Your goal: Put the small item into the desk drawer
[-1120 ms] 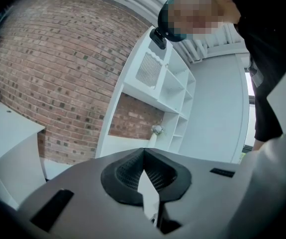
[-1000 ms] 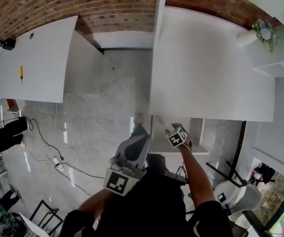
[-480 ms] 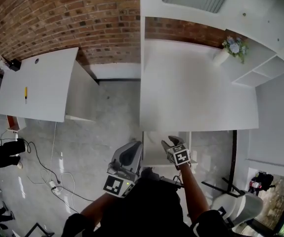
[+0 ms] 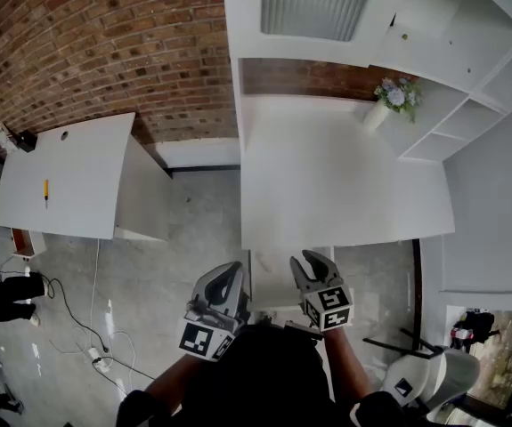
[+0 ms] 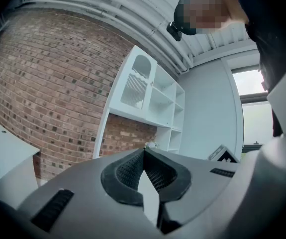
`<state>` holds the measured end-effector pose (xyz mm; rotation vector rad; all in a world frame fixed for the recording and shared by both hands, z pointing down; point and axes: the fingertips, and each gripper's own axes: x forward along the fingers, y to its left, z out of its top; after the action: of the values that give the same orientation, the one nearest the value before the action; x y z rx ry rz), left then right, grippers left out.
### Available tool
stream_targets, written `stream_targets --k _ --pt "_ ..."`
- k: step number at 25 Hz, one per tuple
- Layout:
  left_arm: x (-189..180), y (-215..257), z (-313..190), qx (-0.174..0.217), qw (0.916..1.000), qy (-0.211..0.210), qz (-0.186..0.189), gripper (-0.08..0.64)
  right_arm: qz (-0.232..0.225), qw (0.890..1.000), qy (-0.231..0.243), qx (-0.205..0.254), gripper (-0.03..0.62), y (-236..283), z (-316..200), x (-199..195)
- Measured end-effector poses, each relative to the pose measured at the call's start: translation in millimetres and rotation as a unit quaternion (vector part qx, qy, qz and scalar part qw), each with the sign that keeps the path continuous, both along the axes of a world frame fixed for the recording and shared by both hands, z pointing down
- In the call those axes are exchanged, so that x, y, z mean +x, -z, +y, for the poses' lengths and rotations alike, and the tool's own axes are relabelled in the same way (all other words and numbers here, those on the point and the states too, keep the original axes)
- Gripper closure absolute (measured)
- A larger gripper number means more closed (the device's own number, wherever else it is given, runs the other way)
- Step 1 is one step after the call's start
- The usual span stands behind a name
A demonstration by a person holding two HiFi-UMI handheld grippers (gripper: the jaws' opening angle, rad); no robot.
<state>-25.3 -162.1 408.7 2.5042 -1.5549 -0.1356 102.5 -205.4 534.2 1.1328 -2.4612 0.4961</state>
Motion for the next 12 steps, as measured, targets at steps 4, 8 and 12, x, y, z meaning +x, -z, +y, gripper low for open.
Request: stream_targets --k 4,8,12 --pt "-2.4 0.1 1.1 -0.001 1.0 0.007 0.002 0.537 -0.043 0.997 -0.032 0.054 0.483 56.6 10.8 2.7" --pt "-5.2 0.5 3.5 0.006 1.0 0.005 -0.003 0.538 -0.074 0.992 -0.055 0.086 0.523 91.2 28.8 3.4" --pt "-3.2 0.7 0.2 0.008 1.0 0.002 0.002 0.538 -0.094 0.988 -0.06 0.103 0.578 105.2 35.3 0.7"
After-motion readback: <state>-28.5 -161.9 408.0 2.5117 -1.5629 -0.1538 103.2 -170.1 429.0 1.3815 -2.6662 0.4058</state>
